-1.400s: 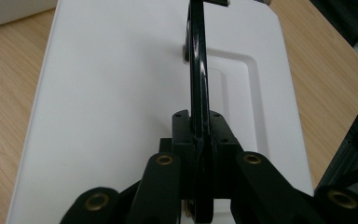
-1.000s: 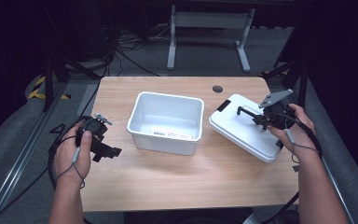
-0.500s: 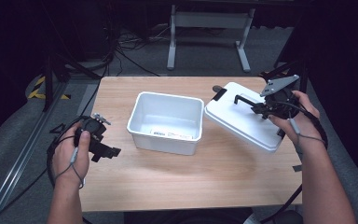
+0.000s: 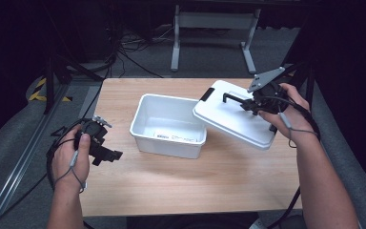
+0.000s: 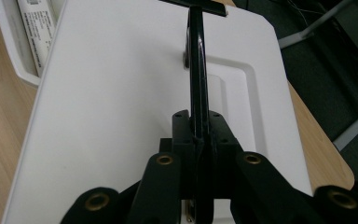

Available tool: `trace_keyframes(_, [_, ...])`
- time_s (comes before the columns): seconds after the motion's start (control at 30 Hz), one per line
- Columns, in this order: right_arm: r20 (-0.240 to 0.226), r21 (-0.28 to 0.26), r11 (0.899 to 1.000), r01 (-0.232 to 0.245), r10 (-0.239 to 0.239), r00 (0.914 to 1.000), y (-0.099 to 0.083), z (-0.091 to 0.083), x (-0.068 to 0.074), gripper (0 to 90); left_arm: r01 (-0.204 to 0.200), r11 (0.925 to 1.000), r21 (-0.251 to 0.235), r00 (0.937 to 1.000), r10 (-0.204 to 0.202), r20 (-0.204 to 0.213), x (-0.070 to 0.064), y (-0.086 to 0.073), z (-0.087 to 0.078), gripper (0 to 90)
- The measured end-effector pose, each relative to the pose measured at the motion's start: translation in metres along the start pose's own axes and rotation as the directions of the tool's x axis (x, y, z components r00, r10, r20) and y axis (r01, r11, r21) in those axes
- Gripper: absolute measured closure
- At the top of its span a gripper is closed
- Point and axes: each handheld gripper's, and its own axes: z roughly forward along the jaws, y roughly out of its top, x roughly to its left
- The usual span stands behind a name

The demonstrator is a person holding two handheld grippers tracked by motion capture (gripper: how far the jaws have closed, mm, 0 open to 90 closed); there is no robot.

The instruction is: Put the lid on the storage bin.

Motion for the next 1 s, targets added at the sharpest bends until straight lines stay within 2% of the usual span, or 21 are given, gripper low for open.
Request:
trace_keyframes(0.4, [-0.056,-0.028,0.998,0.061,-0.062,0.9965,0.04,0.018,0.012,84.4,0.008,1.0,-0.003,1.0,-0.008,-0.006,0.002,-0.004,0.0,17.5])
trace_keyframes(0.8, [-0.108,-0.036,0.989,0.14,-0.143,0.9838,0.082,0.043,0.031,84.4,0.007,0.9999,-0.015,0.9999,-0.007,0.008,0.005,-0.004,-0.002,17.4])
trace_keyframes(0.93, [-0.137,-0.037,0.985,0.169,-0.173,0.9755,0.094,0.052,0.036,84.4,0.004,0.9998,-0.017,0.9999,-0.004,0.01,0.005,-0.003,-0.003,17.4])
trace_keyframes(1.0, [-0.137,-0.04,0.983,0.178,-0.182,0.9737,0.1,0.056,0.038,84.4,-0.004,0.9998,-0.019,0.9999,0.004,0.012,0.006,-0.003,-0.004,17.4])
